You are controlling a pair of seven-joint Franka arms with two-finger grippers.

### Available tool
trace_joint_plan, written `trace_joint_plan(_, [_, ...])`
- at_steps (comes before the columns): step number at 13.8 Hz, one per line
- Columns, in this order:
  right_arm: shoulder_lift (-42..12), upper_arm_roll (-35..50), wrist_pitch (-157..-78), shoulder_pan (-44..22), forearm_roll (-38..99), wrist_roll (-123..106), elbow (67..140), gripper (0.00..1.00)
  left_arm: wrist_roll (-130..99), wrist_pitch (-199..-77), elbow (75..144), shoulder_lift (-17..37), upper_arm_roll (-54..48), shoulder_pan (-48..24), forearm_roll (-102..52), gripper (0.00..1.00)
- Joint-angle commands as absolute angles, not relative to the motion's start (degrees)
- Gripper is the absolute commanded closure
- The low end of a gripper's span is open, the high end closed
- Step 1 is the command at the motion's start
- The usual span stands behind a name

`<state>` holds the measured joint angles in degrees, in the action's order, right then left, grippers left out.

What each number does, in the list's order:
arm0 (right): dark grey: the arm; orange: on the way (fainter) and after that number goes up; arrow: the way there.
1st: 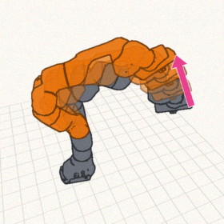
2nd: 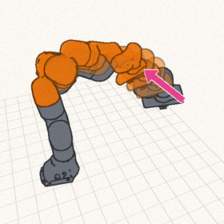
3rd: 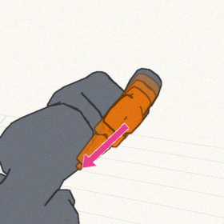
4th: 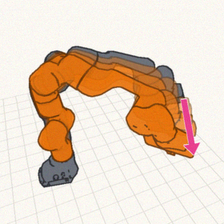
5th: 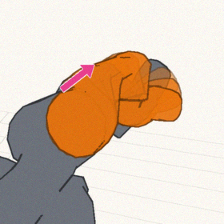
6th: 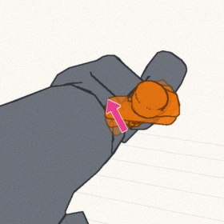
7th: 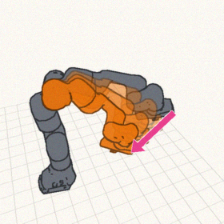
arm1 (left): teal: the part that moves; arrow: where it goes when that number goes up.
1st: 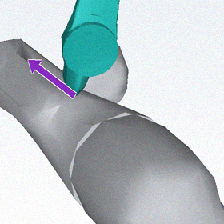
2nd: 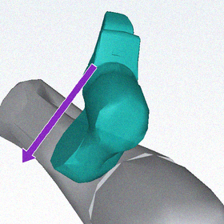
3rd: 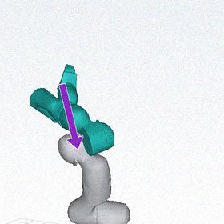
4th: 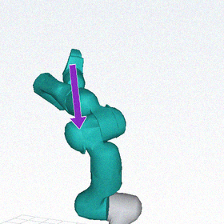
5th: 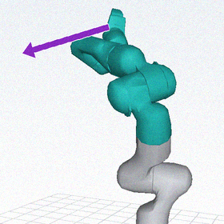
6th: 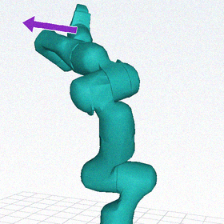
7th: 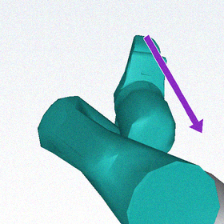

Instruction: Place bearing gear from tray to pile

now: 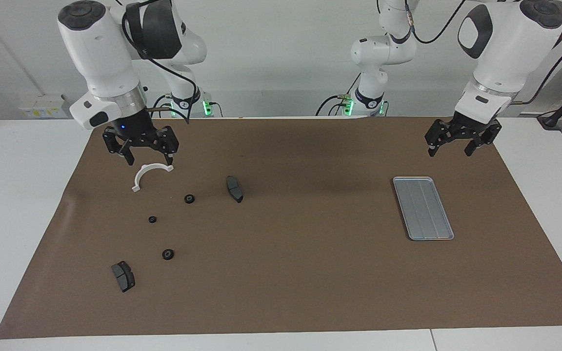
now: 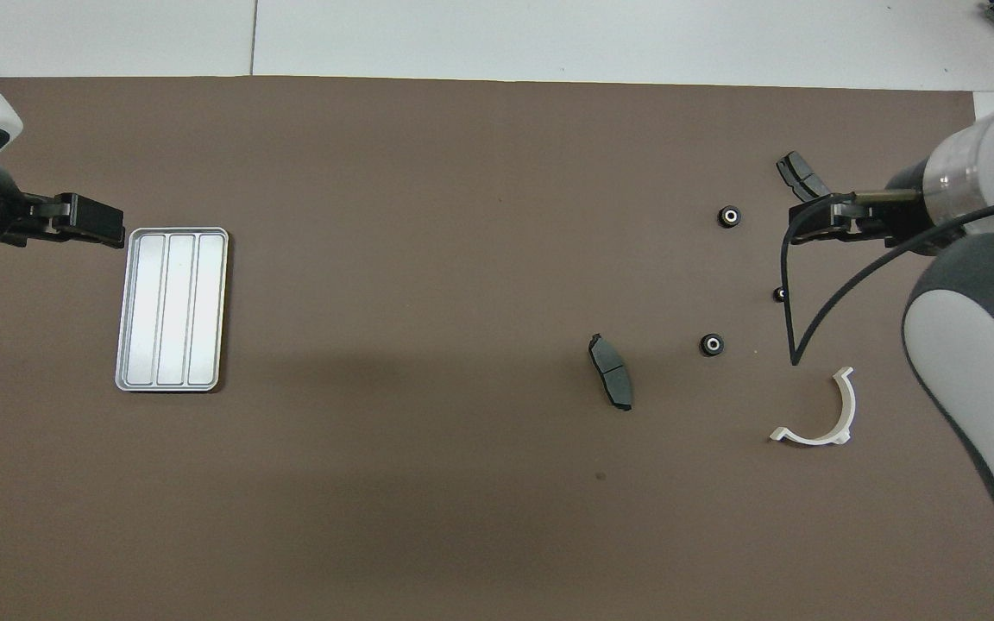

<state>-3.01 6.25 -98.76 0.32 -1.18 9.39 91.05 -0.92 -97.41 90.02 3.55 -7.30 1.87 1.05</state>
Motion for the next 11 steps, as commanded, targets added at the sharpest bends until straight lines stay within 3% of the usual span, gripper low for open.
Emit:
trace_joint_plan(1, [1.12, 6.24, -93.45, 1.40, -2.19, 8.52, 92.19, 0.00, 0.00, -98.35, 92.11, 1.67, -7.21, 2.02, 1.23, 0.00])
trace_joint_plan(3, [3.16, 6.24, -92.55, 2.10, -2.29, 8.53, 94.56, 0.00, 0.00, -98.35, 92.11, 1.76, -7.21, 2.02, 1.23, 0.00])
trace_joint_plan(11, [3.07, 6.50, -91.14, 1.50, -2.29, 8.53, 93.87, 0.00, 0.00, -98.35, 92.11, 1.76, -7.21, 2.02, 1.23, 0.00])
